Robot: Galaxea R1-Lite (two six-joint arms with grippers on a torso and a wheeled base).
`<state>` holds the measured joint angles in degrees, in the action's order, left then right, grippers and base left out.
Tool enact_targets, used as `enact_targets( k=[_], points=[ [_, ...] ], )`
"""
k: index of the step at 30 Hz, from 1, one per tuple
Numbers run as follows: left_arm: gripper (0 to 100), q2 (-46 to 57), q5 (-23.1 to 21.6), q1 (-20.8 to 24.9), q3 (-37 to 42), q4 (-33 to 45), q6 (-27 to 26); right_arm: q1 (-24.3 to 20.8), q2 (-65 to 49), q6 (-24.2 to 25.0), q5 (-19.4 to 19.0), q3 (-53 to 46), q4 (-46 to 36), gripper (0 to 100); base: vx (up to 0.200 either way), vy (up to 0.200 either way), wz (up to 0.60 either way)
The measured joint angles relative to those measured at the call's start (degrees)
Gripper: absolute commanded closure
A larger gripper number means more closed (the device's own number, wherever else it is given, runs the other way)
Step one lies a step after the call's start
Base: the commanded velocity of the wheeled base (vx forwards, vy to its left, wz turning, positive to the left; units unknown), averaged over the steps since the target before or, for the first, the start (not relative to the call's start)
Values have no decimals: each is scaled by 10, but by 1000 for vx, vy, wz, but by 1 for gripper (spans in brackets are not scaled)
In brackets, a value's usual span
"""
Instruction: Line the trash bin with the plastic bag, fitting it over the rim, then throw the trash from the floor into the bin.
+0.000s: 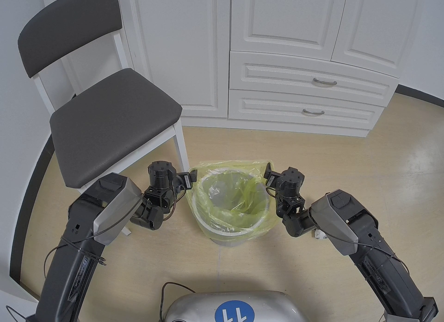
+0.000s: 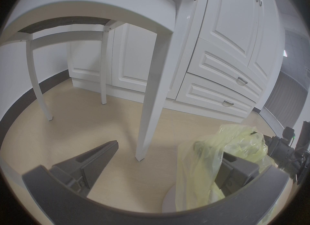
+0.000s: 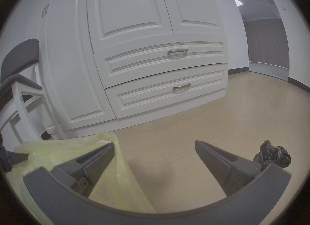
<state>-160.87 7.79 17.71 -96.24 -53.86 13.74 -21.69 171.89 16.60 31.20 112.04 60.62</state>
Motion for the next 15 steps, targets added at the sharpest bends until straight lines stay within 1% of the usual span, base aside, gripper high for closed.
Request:
enact_targets(
  k=[9,12,15],
  points=[
    [0,5,0,-1,9,-6,0,0,-9,12,1,-7,0,0,0,0,0],
    [0,16,-6,-1,33,-9,-1,-2,-23,14,0,-30,2,0,0,0,0],
    [0,38,-28,0,80,-9,-3,-3,-43,17,-4,-64,7,0,0,0,0]
  ],
)
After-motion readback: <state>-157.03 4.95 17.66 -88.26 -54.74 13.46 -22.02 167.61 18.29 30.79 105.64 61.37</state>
